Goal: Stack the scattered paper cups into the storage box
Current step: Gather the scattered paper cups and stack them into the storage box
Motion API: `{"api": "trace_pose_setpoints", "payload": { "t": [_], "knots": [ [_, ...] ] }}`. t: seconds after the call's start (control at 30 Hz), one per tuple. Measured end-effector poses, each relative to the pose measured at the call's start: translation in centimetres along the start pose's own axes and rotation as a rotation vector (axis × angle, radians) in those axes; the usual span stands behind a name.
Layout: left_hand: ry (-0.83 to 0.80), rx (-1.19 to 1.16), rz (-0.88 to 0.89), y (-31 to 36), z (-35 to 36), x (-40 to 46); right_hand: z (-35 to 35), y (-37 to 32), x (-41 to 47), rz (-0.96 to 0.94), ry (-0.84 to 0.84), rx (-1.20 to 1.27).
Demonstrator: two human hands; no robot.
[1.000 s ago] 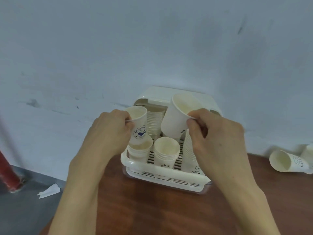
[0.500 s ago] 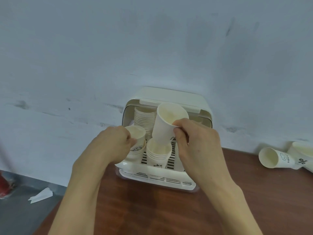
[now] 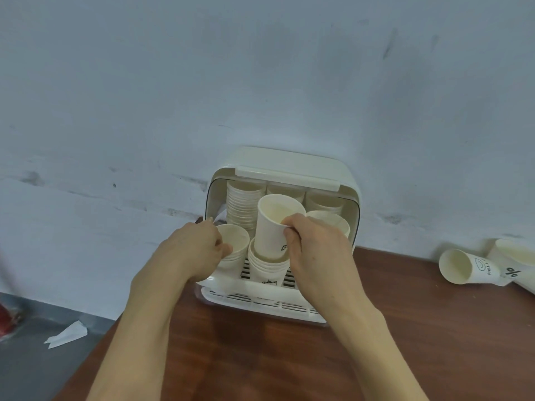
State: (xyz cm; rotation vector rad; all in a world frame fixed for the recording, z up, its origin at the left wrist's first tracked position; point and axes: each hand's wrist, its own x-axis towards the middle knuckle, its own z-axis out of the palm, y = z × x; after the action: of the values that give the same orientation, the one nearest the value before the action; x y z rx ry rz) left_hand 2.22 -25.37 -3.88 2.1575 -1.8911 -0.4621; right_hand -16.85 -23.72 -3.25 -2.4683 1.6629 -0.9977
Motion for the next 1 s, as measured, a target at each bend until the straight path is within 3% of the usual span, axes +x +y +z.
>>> {"api": "trace_pose_setpoints", "payload": {
  "t": [0.67, 0.87, 1.0],
  "knots": [
    [0.052, -0.048, 0.048, 0.0, 0.1, 0.2, 2.1, 0.4, -0.2, -0.023, -0.225, -0.295],
    [0.152, -0.039, 0.122, 0.7, 0.1, 0.0, 2.4, 0.0, -0.4, -0.039, -0.276, -0.323],
    [0.268, -0.105, 0.158, 0.9, 0.5, -1.1, 2.4, 0.3, -1.1, -0.030, -0.218, -0.256]
  ]
}}
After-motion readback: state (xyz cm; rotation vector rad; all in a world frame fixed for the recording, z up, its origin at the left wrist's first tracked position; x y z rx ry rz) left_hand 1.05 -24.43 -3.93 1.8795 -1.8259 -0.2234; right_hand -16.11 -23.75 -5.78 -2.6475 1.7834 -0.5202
